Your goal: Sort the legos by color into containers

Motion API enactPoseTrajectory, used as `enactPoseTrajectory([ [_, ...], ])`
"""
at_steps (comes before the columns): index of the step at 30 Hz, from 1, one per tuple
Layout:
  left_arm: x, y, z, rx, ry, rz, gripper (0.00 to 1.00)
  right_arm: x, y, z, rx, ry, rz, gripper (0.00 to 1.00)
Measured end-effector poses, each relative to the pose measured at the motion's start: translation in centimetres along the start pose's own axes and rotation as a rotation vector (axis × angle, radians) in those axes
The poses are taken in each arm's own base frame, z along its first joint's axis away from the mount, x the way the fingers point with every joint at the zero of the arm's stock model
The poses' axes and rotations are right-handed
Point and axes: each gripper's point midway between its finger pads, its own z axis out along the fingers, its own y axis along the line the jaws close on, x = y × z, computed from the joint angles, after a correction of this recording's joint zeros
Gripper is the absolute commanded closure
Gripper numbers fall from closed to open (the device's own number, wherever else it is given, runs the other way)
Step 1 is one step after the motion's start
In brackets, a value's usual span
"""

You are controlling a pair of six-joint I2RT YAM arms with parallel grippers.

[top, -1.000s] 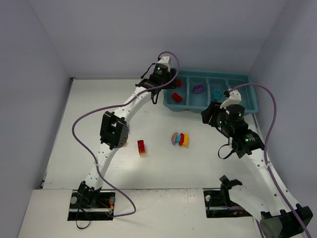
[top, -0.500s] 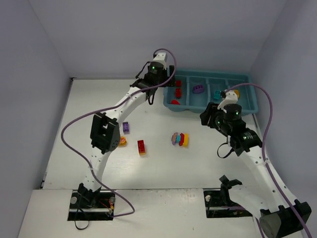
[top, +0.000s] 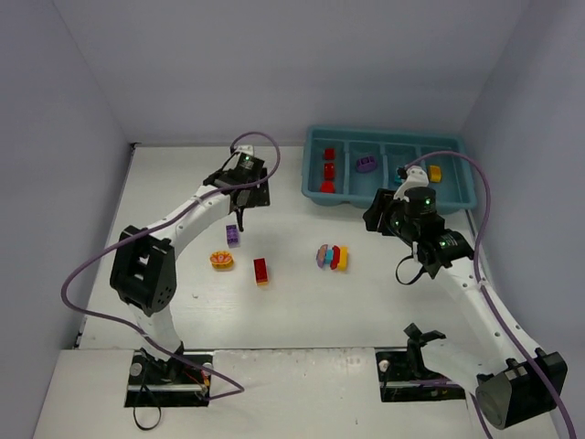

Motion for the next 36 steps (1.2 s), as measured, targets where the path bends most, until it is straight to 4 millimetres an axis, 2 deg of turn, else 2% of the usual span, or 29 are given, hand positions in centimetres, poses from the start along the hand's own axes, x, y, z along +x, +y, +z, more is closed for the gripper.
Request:
enactPoseTrajectory([
  [2,3.7,3.1,1.2,-0.073,0.109,-0.012,0.25,0.2,0.1,0.3,-0.005,0.009,0.003,0.5],
  [4,6.6,5.5,1.7,-0.13,0.202,-0.022,0.25,0.3,0.2,0.6,-0.008,0.016,0.008,0.5],
  [6,8.2,7.4,2.1,-0.177,0.265,-0.043,0.25,0.4,0.5,0.8,-0.017,0.019,0.013,0.5],
  [10,9.3,8.7,2.8,-0.212,0.313,-0.069,0.26,0.4,1.1,1.1,-0.034,0.021,0.015,0.5],
  [15,10.9,8.6,3.8,-0.203,0.367,-0.089,0.31,0.5,1.7,1.3,-0.052,0.022,0.013,0.5],
  [19,12.1,8.2,4.5,-0.195,0.406,-0.099,0.43,0.7,2.1,1.3,-0.06,0.025,0.011,0.5],
  [22,12.8,8.1,5.0,-0.194,0.424,-0.104,0.62,0.8,2.3,1.3,-0.067,0.029,0.009,0.5],
  [23,13.1,8.2,5.1,-0.197,0.431,-0.106,0.78,0.9,2.5,1.4,-0.071,0.03,0.008,0.5],
  [25,13.0,8.0,5.4,-0.193,0.427,-0.113,0.94,1.1,3.0,1.6,-0.081,0.036,0.005,0.5],
  [26,12.8,7.8,5.6,-0.186,0.416,-0.119,0.98,1.3,3.3,1.7,-0.088,0.042,0.0,0.5],
  [31,12.1,6.6,5.6,-0.129,0.383,-0.17,1.0,2.8,5.7,2.2,-0.141,0.079,-0.04,0.5],
  [34,10.8,5.0,4.1,-0.046,0.339,-0.258,1.0,3.7,7.9,2.6,-0.194,0.096,-0.066,0.5],
  [36,8.9,3.6,2.5,0.032,0.283,-0.324,1.0,4.0,9.2,3.0,-0.225,0.099,-0.077,0.5],
])
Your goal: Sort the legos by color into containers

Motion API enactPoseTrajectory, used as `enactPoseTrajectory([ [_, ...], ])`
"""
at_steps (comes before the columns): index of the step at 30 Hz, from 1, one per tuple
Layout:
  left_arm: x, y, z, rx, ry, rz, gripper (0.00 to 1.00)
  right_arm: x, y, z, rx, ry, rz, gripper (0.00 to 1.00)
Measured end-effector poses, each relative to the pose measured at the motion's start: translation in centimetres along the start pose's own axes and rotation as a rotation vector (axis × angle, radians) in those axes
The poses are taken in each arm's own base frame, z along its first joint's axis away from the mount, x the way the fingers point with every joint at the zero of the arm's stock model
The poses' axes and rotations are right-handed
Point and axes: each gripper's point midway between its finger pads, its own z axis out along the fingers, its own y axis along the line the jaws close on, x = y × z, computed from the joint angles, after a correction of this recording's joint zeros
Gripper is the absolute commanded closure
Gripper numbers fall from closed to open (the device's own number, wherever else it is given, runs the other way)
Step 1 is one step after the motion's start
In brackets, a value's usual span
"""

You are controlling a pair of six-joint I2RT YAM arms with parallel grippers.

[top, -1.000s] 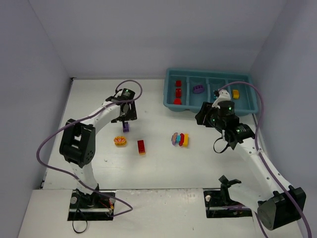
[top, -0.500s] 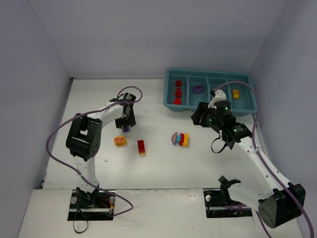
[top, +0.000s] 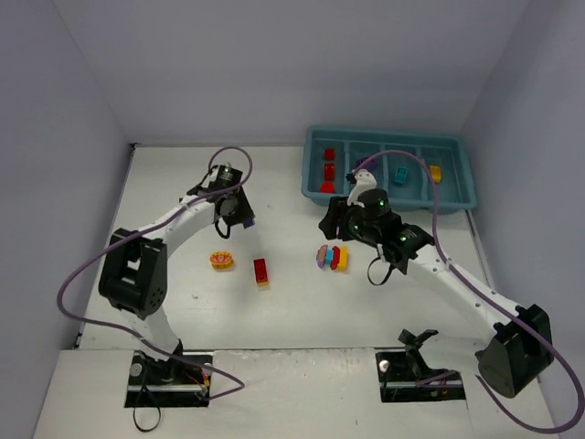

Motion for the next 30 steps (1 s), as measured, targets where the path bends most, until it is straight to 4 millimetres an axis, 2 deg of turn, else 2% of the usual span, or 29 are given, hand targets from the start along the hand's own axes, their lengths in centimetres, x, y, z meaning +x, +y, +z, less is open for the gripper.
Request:
enactPoseTrajectory([
  [3,-2.3,-3.9,-3.9,0.17,-0.085,-0.081,1.0,-0.4,1.8,1.0,-0.043,-0.003,-0.019,0.5],
  [6,-4.1,-7.7,-8.3,0.339,-0.155,-0.137,1.0,-1.5,3.8,2.0,-0.088,-0.024,-0.044,0.5],
  [9,-4.7,-10.2,-11.5,0.463,-0.179,-0.182,1.0,-2.8,6.5,2.8,-0.148,-0.054,-0.077,0.5],
  [11,-4.8,-11.4,-12.7,0.52,-0.172,-0.211,1.0,-3.5,7.8,3.1,-0.181,-0.073,-0.096,0.5],
  [15,-4.5,-12.4,-13.7,0.588,-0.149,-0.266,1.0,-4.6,10.2,3.7,-0.234,-0.111,-0.125,0.5],
  [18,-3.9,-12.5,-13.8,0.612,-0.124,-0.301,1.0,-5.3,11.1,4.2,-0.253,-0.136,-0.143,0.5],
  [30,-3.5,-13.8,-16.5,0.713,-0.111,-0.374,1.0,-7.0,12.4,6.0,-0.265,-0.204,-0.179,0.53],
])
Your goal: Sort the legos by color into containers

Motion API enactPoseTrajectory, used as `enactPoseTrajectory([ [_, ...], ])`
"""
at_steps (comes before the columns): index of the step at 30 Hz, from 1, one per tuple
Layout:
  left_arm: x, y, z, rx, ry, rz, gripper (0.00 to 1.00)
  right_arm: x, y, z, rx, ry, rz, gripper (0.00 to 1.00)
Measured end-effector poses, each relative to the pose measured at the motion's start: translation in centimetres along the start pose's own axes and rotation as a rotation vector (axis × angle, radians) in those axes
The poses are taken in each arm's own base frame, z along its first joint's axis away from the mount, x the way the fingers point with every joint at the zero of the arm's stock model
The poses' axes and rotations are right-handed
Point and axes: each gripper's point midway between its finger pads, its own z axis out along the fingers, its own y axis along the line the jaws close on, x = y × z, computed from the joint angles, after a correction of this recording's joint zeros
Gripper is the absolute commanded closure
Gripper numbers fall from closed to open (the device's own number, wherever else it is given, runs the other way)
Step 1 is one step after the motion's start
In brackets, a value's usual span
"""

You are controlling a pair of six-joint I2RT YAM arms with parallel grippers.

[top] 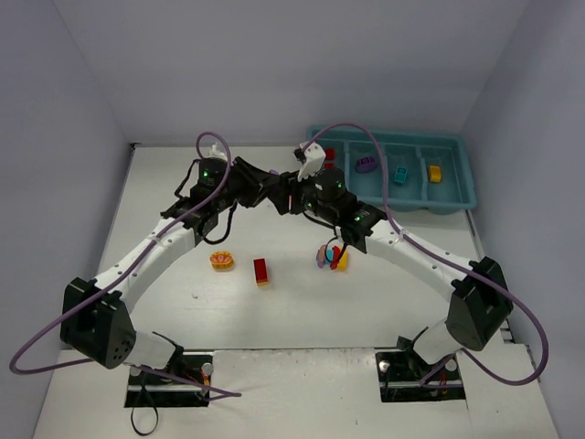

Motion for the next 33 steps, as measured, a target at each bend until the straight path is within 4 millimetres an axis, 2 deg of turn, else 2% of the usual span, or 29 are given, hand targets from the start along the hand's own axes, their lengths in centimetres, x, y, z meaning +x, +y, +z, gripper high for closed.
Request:
enactPoseTrajectory([
  [4,0.2,-0.3,0.0,0.007,0.002,-0.009,1.0,-0.4,-0.1,0.1,0.006,-0.015,-0.013,0.55],
  [7,0.2,-0.3,0.1,0.01,0.0,-0.016,1.0,-0.8,-0.2,0.2,0.01,-0.03,-0.02,0.65],
  [12,0.2,-0.3,0.1,0.017,-0.004,-0.023,1.0,-1.3,-0.5,0.3,0.03,-0.05,-0.017,0.96],
  [13,0.1,-0.4,0.1,0.021,-0.006,-0.024,0.96,-1.4,-0.5,0.3,0.035,-0.053,-0.014,1.0],
  [15,0.0,-0.5,0.0,0.026,-0.012,-0.023,0.83,-1.5,-0.6,0.3,0.038,-0.06,-0.015,1.0],
  [16,0.0,-0.5,0.0,0.025,-0.011,-0.023,0.64,-1.5,-0.6,0.3,0.041,-0.061,-0.019,1.0],
  [19,0.2,-0.2,-0.1,0.016,-0.012,-0.012,0.25,-1.5,-1.0,0.3,0.059,-0.063,-0.044,1.0],
  [21,0.1,0.5,-0.2,-0.015,-0.022,0.003,0.2,-1.4,-1.7,0.3,0.086,-0.064,-0.057,1.0],
  [25,-0.9,3.1,-0.9,-0.119,-0.053,0.045,0.17,-0.3,-4.4,0.1,0.165,-0.043,-0.067,1.0],
  [28,-3.9,5.9,-2.3,-0.229,-0.118,0.073,0.17,0.3,-7.8,-0.5,0.268,-0.025,-0.059,1.0],
  [30,-6.4,7.7,-3.7,-0.316,-0.171,0.113,0.17,0.1,-10.8,-1.1,0.353,-0.026,-0.037,1.0],
  [33,-8.8,9.1,-5.8,-0.428,-0.208,0.204,0.17,-0.5,-16.5,-2.7,0.518,-0.04,0.022,1.0],
])
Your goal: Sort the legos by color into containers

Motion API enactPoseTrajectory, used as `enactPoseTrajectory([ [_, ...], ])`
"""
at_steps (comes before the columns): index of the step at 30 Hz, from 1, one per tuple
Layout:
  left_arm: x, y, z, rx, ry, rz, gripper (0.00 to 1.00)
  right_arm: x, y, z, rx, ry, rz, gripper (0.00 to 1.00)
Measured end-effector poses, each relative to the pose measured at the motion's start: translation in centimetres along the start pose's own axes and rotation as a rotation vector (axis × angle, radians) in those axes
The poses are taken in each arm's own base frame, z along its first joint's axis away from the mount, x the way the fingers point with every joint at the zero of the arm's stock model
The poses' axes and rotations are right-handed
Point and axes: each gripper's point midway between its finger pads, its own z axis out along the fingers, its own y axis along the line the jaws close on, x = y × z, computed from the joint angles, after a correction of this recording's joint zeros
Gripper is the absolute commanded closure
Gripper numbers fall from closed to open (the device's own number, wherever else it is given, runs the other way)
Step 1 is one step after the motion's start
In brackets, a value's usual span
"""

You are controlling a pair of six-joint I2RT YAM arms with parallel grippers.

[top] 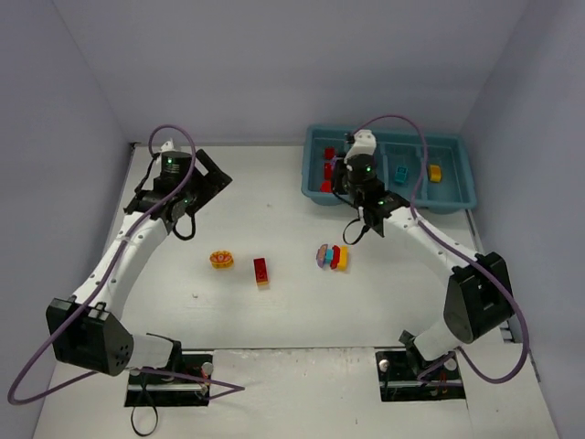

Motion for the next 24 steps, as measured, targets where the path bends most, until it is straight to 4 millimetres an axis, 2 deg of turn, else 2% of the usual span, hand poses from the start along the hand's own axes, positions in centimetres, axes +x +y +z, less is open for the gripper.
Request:
enactPoseTrajectory([
  [2,-0.2,1.0,-0.8,-0.045,-0.002,0.072,0.17,-0.3,-3.5,1.1,0.105,0.008,0.034,1.0],
  [4,0.4,2.4,-1.5,-0.09,0.023,0.136,0.17,-0.5,-6.3,2.4,0.191,0.018,0.065,0.99],
  [9,4.1,7.5,-2.8,-0.201,0.135,0.243,0.17,1.3,-10.9,6.2,0.317,0.085,0.116,0.91],
  [12,6.5,10.4,-3.0,-0.265,0.211,0.268,0.16,3.3,-13.2,8.2,0.371,0.146,0.132,0.78],
  [13,7.2,11.3,-3.1,-0.283,0.234,0.274,0.16,3.9,-13.8,8.8,0.381,0.163,0.138,0.69],
  [15,8.1,12.3,-3.1,-0.308,0.264,0.281,0.15,5.3,-14.6,9.8,0.397,0.199,0.142,0.59],
  [19,8.5,12.8,-2.8,-0.325,0.284,0.289,0.14,6.5,-15.7,11.0,0.416,0.238,0.147,0.37],
  [21,8.6,12.9,-2.4,-0.327,0.289,0.294,0.13,6.4,-15.6,11.3,0.411,0.239,0.145,0.31],
  [24,9.0,13.4,-1.5,-0.345,0.313,0.31,0.13,5.5,-15.3,11.5,0.396,0.229,0.146,0.3],
])
